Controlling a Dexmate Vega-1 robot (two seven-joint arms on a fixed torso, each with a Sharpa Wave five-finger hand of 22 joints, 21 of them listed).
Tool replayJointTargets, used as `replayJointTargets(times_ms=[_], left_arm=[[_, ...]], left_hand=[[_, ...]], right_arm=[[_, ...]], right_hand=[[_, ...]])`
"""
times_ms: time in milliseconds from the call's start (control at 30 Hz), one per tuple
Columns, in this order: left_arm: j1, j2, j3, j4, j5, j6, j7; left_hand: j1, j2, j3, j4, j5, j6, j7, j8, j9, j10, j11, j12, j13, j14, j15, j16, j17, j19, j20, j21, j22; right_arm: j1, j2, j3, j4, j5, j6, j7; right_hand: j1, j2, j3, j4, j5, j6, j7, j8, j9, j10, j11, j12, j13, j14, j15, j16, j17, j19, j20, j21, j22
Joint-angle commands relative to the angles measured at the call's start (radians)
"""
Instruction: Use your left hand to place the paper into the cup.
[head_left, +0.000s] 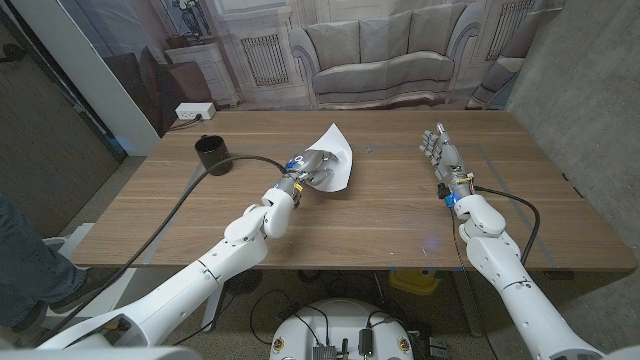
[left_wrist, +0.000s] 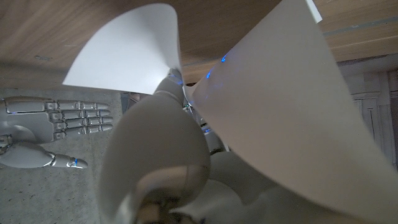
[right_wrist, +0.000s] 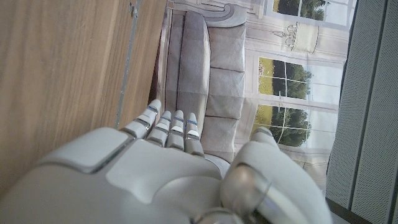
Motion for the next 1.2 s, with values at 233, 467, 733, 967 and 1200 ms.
replayJointTargets(times_ms=[233, 467, 733, 967, 1200], left_arm=[[0.016, 0.028, -0.013, -0.088, 0.032, 0.051, -0.027], [0.023, 0.036, -0.021, -0.116, 0.039, 0.074, -0.044], [0.025, 0.046, -0.031, -0.150, 0.041, 0.087, -0.059], [0.023, 0.050, -0.036, -0.167, 0.039, 0.089, -0.065], [0.014, 0.054, -0.035, -0.186, 0.047, 0.094, -0.077]], left_hand=[[-0.007, -0.001, 0.002, 0.007, -0.001, 0.005, -0.006, -0.006, 0.003, 0.004, -0.001, -0.009, 0.003, -0.003, -0.101, -0.007, 0.003, -0.005, 0.013, -0.004, 0.001], [-0.006, 0.000, 0.005, 0.008, -0.001, 0.005, -0.005, -0.008, 0.003, 0.001, 0.000, -0.013, 0.003, -0.004, -0.098, -0.010, 0.003, -0.006, 0.015, -0.006, 0.001], [-0.007, -0.001, 0.007, 0.009, -0.002, 0.006, -0.006, -0.010, 0.003, 0.001, 0.000, -0.015, 0.003, -0.004, -0.098, -0.012, 0.003, -0.006, 0.017, -0.008, 0.001], [-0.009, -0.002, 0.009, 0.011, -0.002, 0.008, -0.006, -0.011, 0.003, 0.004, -0.001, -0.017, 0.003, -0.003, -0.098, -0.014, 0.004, -0.004, 0.018, -0.009, 0.001], [-0.011, -0.002, 0.011, 0.013, -0.003, 0.010, -0.003, -0.012, 0.003, 0.006, 0.002, -0.018, 0.004, -0.001, -0.098, -0.015, 0.004, -0.001, 0.019, -0.009, 0.001]], right_arm=[[-0.004, 0.002, 0.006, 0.003, 0.006, 0.008, 0.005], [-0.002, 0.002, 0.006, 0.008, 0.004, 0.016, 0.009], [0.001, 0.002, 0.007, 0.010, 0.007, 0.016, 0.011], [0.000, 0.000, 0.010, 0.009, 0.008, 0.016, 0.011], [0.000, -0.004, 0.009, 0.006, 0.006, 0.014, 0.013]], right_hand=[[0.002, 0.002, -0.003, -0.004, 0.002, 0.004, -0.001, 0.000, 0.006, 0.008, 0.001, -0.003, 0.002, 0.008, 0.004, -0.005, 0.004, 0.009, -0.021, -0.005, 0.002], [0.003, 0.002, -0.004, -0.005, 0.001, 0.004, -0.001, 0.000, 0.006, 0.009, 0.002, -0.002, 0.002, 0.008, 0.005, -0.005, 0.003, 0.010, -0.021, -0.007, 0.003], [0.003, 0.003, -0.004, -0.005, 0.001, 0.003, 0.000, 0.000, 0.006, 0.007, 0.002, -0.003, 0.002, 0.009, 0.005, -0.005, 0.003, 0.011, -0.021, -0.009, 0.003], [0.003, 0.003, -0.004, -0.006, 0.001, 0.003, -0.001, 0.000, 0.006, 0.006, 0.002, -0.004, 0.002, 0.008, 0.006, -0.005, 0.003, 0.012, -0.021, -0.011, 0.003], [0.003, 0.003, -0.005, -0.006, 0.001, 0.004, 0.000, 0.000, 0.006, 0.007, 0.001, -0.003, 0.002, 0.009, 0.006, -0.005, 0.003, 0.013, -0.021, -0.013, 0.003]])
